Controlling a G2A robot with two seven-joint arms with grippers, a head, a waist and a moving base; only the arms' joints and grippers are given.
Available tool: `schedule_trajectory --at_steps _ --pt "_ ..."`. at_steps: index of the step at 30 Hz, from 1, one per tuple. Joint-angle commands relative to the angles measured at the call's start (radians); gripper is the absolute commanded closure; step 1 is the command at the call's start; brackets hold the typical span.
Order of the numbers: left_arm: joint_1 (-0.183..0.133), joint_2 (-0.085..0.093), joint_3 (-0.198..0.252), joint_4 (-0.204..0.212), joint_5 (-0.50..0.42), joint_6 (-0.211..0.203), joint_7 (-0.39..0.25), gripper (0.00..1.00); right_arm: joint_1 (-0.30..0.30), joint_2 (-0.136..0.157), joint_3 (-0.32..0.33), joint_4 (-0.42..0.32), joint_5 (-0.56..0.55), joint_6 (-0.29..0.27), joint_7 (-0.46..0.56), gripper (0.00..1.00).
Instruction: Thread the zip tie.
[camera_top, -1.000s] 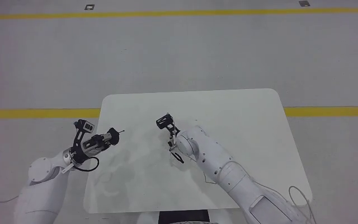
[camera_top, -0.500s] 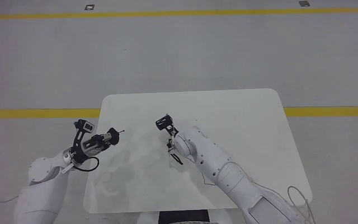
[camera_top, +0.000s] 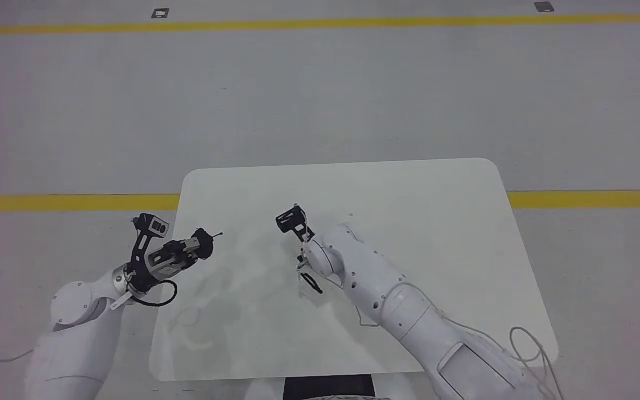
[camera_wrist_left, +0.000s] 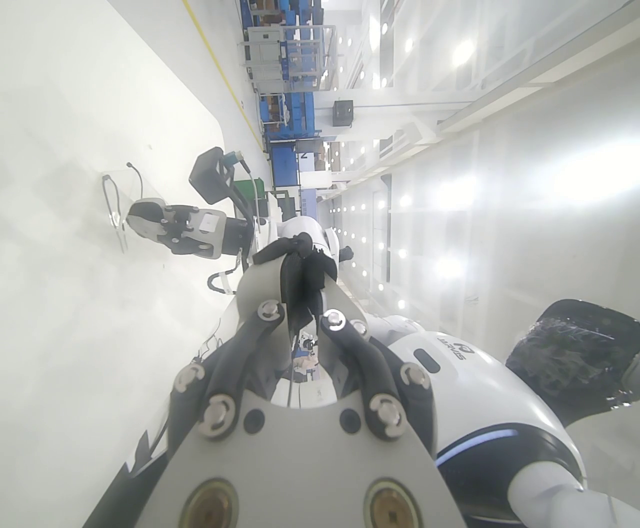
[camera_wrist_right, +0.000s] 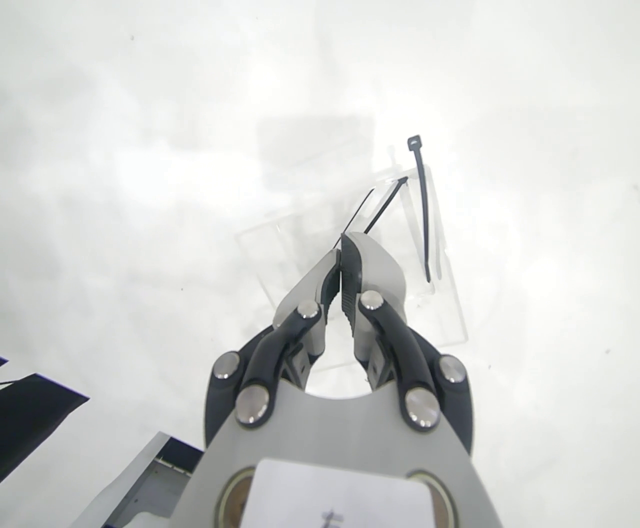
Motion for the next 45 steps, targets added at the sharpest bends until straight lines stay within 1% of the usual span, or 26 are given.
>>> schedule_trajectory --at_steps 1,10,11,16,19,21,25,30,32,35,36,37,45 --pt "0.000 0.000 0.000 0.000 0.000 0.000 0.000 1.00 0.005 -0.004 -0.006 0.009 -0.004 0.008 0.002 0.92" --pt "0.000 0.000 0.000 0.000 0.000 0.000 0.000 1.00 0.021 -0.018 -0.014 0.037 -0.007 0.034 0.013 0.90" --pt "0.000 0.000 0.000 0.000 0.000 0.000 0.000 1.00 0.023 -0.019 -0.014 0.041 -0.006 0.035 0.014 0.91" --pt "0.000 0.000 0.000 0.000 0.000 0.000 0.000 1.00 0.028 -0.026 -0.015 0.056 -0.003 0.041 0.018 0.89" --pt "0.000 0.000 0.000 0.000 0.000 0.000 0.000 1.00 0.031 -0.029 -0.014 0.064 -0.002 0.042 0.018 0.87" --pt "0.000 0.000 0.000 0.000 0.000 0.000 0.000 1.00 0.031 -0.031 -0.014 0.068 -0.002 0.041 0.018 0.82" --pt "0.000 0.000 0.000 0.000 0.000 0.000 0.000 1.00 0.033 -0.034 -0.013 0.077 -0.003 0.038 0.015 0.81" --pt "0.000 0.000 0.000 0.000 0.000 0.000 0.000 1.00 0.036 -0.038 -0.015 0.091 -0.007 0.033 0.013 0.83" --pt "0.000 0.000 0.000 0.000 0.000 0.000 0.000 1.00 0.037 -0.040 -0.015 0.096 -0.009 0.032 0.012 0.89" --pt "0.000 0.000 0.000 0.000 0.000 0.000 0.000 1.00 0.039 -0.042 -0.015 0.101 -0.010 0.030 0.012 0.95" --pt "0.000 0.000 0.000 0.000 0.000 0.000 0.000 1.00 0.040 -0.043 -0.014 0.103 -0.010 0.029 0.011 0.99" --pt "0.000 0.000 0.000 0.000 0.000 0.000 0.000 1.00 0.040 -0.044 -0.014 0.104 -0.010 0.028 0.011 1.00" --pt "0.000 0.000 0.000 0.000 0.000 0.000 0.000 1.00 0.039 -0.045 -0.002 0.103 -0.010 0.020 0.012 1.00"
